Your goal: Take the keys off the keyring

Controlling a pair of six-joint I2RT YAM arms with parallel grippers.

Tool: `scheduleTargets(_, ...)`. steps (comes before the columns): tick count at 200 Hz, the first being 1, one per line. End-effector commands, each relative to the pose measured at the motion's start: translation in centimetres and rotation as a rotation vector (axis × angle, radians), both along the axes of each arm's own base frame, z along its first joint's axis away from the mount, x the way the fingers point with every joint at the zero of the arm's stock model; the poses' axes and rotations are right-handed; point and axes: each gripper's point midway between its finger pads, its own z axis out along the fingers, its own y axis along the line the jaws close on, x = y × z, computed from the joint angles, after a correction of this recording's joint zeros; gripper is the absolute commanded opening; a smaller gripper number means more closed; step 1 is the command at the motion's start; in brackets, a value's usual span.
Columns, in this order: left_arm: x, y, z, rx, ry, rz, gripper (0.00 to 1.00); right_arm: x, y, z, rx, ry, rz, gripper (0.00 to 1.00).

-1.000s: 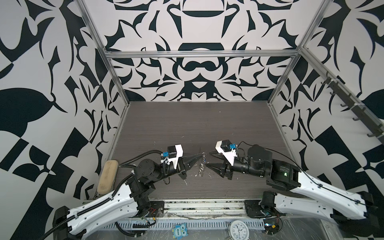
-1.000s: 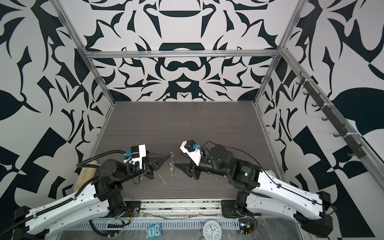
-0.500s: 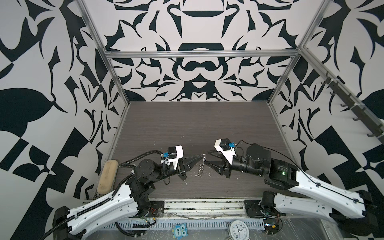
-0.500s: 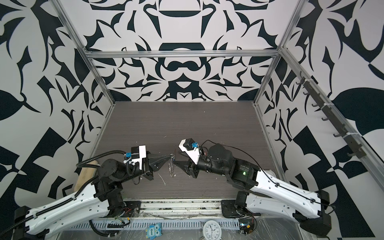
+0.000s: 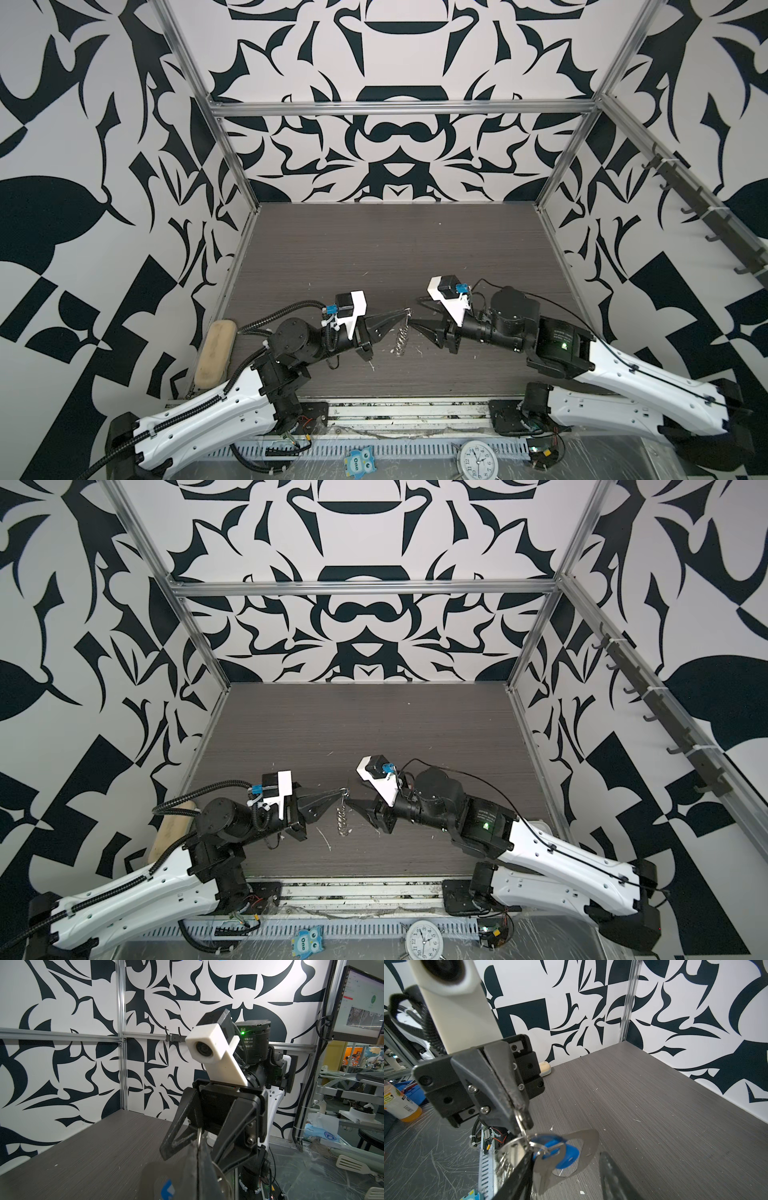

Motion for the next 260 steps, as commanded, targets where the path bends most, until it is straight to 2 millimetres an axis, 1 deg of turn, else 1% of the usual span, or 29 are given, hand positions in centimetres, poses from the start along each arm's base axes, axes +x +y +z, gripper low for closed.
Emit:
scheduleTargets(1,-0.2,0.6,1.3,-0.053,-0.017,0.007,0.00,-0.3,0.6,2.5,0.070,-0.037,0.023,0.50)
scheduleTargets(14,-0.1,0.6,1.3,-0.054,-0.015,0.013,0.00,-0.3,0.6,2.4,0.069,-0.036,0.023,0.49)
scheduleTargets(60,0.3,0.8,1.2,-0.057,-0.004,0.032,0.00,-0.4,0.5,2.4,0.063,-0.038,0.024,0.34)
scheduleTargets(78,0.4,1.0,1.2,-0.061,-0.002,0.046,0.00,-0.5,0.4,2.4,0.058,-0.032,0.027,0.24)
scheduleTargets(96,0.4,1.2,1.2,-0.061,-0.004,0.052,0.00,-0.6,0.2,2.4,0.060,-0.029,0.027,0.16)
scheduleTargets(142,0.4,1.3,1.2,-0.052,-0.008,0.059,0.00,-0.9,0.0,2.6,0.047,-0.021,0.036,0.05)
scheduleTargets(174,0.3,1.4,1.2,-0.049,-0.015,0.056,0.00,-1.1,-0.2,3.2,0.051,-0.030,0.043,0.00)
scheduleTargets(221,0.3,1.4,0.9,-0.040,-0.014,0.060,0.00,-1.6,-0.1,4.2,0.071,-0.031,0.071,0.00)
scheduleTargets(260,0.3,1.6,1.0,-0.043,-0.018,0.064,0.00,-1.9,-0.1,4.2,0.063,-0.011,0.085,0.00)
